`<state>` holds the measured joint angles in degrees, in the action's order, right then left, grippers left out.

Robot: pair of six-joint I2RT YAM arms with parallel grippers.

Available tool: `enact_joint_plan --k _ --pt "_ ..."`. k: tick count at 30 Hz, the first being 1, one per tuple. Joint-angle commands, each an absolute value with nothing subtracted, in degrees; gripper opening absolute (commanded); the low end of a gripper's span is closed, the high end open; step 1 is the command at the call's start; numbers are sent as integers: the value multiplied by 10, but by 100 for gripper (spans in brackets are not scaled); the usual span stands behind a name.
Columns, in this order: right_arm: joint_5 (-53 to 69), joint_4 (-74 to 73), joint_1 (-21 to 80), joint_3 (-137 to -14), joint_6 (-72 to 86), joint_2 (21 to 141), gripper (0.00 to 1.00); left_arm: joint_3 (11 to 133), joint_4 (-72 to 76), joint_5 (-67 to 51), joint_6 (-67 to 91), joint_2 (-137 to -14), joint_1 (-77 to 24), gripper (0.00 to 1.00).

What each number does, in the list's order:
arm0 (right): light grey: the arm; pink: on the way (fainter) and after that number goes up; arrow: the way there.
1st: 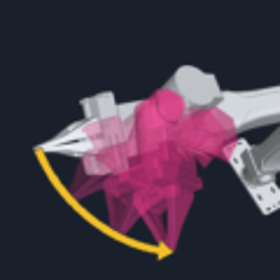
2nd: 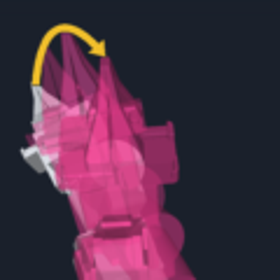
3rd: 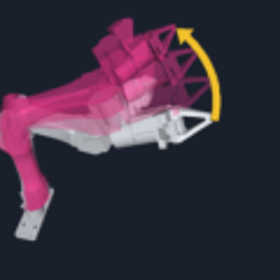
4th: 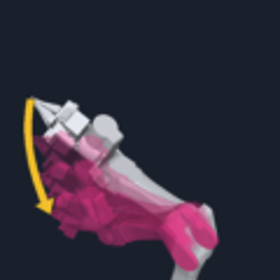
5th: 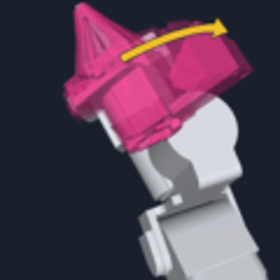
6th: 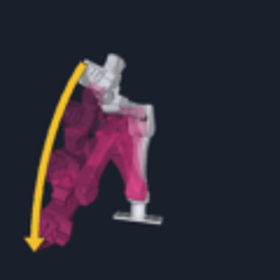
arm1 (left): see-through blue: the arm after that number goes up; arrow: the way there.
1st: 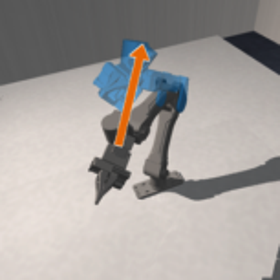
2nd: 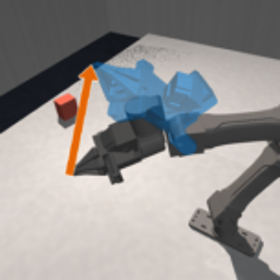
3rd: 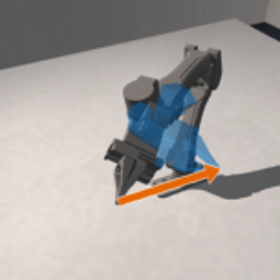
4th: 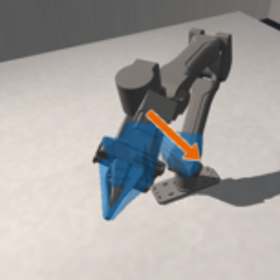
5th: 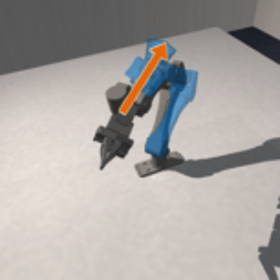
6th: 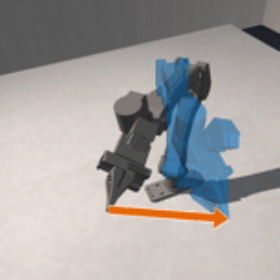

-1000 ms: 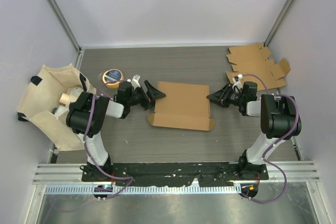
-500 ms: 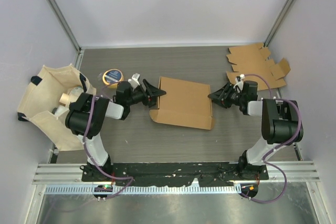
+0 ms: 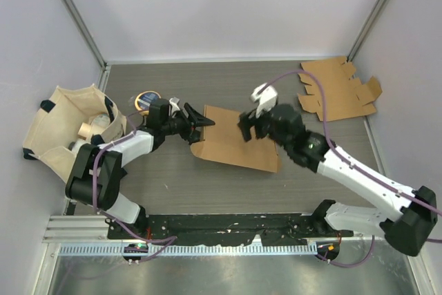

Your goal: Fold the paper box

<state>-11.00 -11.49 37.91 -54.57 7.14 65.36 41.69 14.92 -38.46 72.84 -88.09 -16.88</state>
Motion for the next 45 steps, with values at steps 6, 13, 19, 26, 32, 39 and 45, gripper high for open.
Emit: enact_joint_plan --k 6,13,19,26,32,39,45 --pt "-107 -128 648 -533 -211 635 87 476 -159 -399 760 -819 -149 54" --pt "-205 -101 715 -527 -250 693 87 467 -205 -414 794 -788 -147 54" --pt "-318 -32 727 -506 -293 722 88 468 -243 -417 785 -766 -147 53" --pt "-403 47 737 -477 -343 751 88 446 -228 -429 795 -759 -147 53" --pt "-329 24 730 -482 -309 760 88 441 -219 -437 807 -753 -147 53" --pt "-370 33 719 -494 -311 786 70 424 -206 -445 817 -724 -146 61" --pt "-325 -30 707 -516 -287 753 54 438 -187 -412 737 -666 -125 84"
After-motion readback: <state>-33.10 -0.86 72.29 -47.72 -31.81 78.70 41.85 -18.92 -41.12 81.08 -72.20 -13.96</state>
